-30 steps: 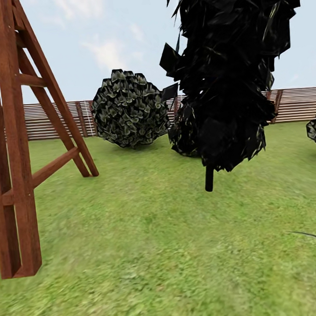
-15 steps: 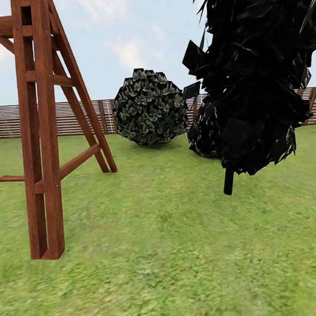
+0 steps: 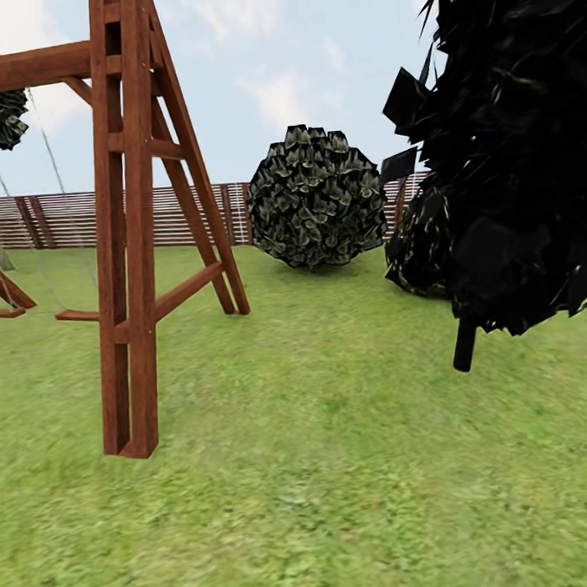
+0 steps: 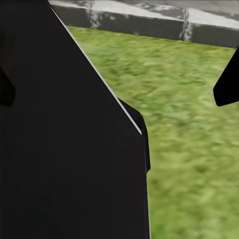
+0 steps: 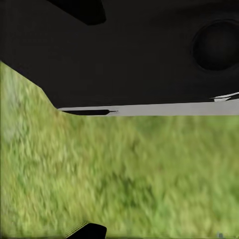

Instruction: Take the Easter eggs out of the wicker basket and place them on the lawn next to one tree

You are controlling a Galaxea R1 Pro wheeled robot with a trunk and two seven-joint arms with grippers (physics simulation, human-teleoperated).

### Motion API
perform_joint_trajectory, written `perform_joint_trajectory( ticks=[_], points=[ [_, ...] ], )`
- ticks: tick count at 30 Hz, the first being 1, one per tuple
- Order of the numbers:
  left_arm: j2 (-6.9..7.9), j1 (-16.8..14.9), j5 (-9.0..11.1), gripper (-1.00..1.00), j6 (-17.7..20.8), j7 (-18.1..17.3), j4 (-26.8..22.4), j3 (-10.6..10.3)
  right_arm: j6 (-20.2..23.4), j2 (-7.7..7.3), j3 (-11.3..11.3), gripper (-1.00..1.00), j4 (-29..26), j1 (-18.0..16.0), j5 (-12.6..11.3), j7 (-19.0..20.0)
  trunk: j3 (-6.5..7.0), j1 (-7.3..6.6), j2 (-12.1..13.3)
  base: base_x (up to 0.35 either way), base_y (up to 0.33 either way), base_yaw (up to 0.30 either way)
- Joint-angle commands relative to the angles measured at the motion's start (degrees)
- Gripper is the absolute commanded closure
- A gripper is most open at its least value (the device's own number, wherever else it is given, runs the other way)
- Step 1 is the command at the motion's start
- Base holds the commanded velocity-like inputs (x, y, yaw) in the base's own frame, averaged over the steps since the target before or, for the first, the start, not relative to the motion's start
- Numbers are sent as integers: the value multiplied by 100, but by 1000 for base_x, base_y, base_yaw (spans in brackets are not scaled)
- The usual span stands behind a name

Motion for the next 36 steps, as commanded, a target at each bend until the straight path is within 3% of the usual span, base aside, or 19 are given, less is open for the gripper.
perform_joint_trajectory(
  ticks=[1,36],
  points=[
    [0,3,1,-100,0,1,-10,1,-1,0,-3,-100,-1,0,0,-2,-3,0,-2,0,0,266],
    [0,3,1,-100,0,-1,-10,2,-1,0,-3,-100,-1,0,-1,-2,-3,0,-2,0,0,266]
  ],
)
